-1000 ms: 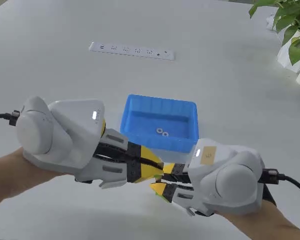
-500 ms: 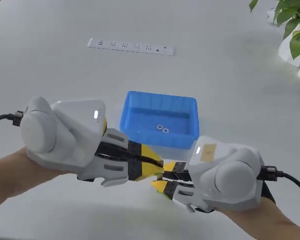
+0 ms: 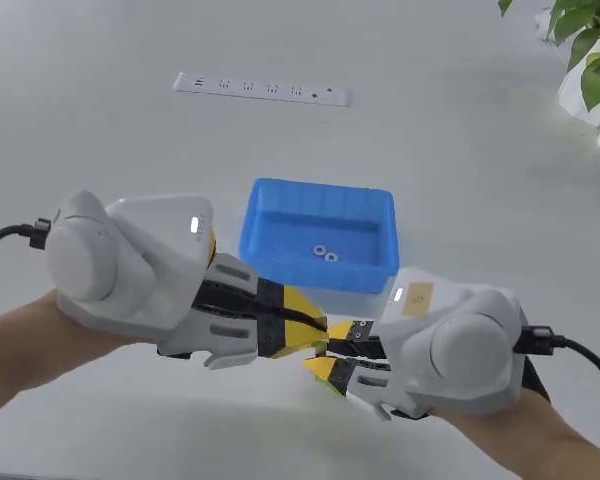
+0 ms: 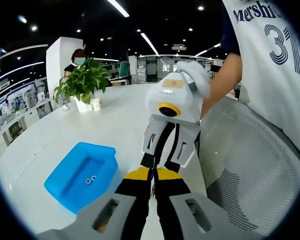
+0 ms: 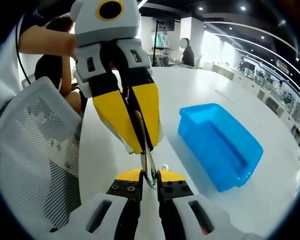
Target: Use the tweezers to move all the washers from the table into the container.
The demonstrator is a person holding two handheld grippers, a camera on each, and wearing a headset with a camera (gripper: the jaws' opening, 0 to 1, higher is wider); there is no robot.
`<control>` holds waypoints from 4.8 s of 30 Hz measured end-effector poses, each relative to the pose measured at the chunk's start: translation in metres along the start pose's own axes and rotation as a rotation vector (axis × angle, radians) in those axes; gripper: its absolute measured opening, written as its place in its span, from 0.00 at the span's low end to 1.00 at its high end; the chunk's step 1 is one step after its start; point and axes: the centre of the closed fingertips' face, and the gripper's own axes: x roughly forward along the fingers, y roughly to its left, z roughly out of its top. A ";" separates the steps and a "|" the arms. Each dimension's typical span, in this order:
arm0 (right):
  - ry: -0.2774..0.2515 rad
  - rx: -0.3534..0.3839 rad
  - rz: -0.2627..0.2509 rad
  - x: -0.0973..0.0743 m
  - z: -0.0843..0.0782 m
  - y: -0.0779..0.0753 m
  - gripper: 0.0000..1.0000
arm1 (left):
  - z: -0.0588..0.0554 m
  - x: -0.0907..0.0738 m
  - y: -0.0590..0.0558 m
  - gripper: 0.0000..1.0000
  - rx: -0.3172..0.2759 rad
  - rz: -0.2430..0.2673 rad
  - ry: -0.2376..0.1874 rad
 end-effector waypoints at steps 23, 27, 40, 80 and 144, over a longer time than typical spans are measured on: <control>-0.005 -0.050 0.018 -0.007 0.010 0.003 0.11 | 0.011 -0.007 -0.003 0.05 -0.001 0.014 -0.017; -0.021 -0.080 0.000 -0.013 0.021 -0.002 0.11 | 0.022 -0.013 0.002 0.05 0.024 0.021 -0.024; -0.065 -0.200 -0.076 -0.032 0.068 -0.037 0.11 | 0.062 -0.035 0.032 0.05 0.132 0.095 -0.070; -0.021 -0.110 -0.086 0.037 0.055 -0.110 0.11 | 0.012 -0.014 0.119 0.05 0.114 0.129 0.057; -0.102 -0.077 -0.096 -0.017 0.069 -0.036 0.13 | 0.044 -0.043 0.035 0.05 0.134 0.129 -0.005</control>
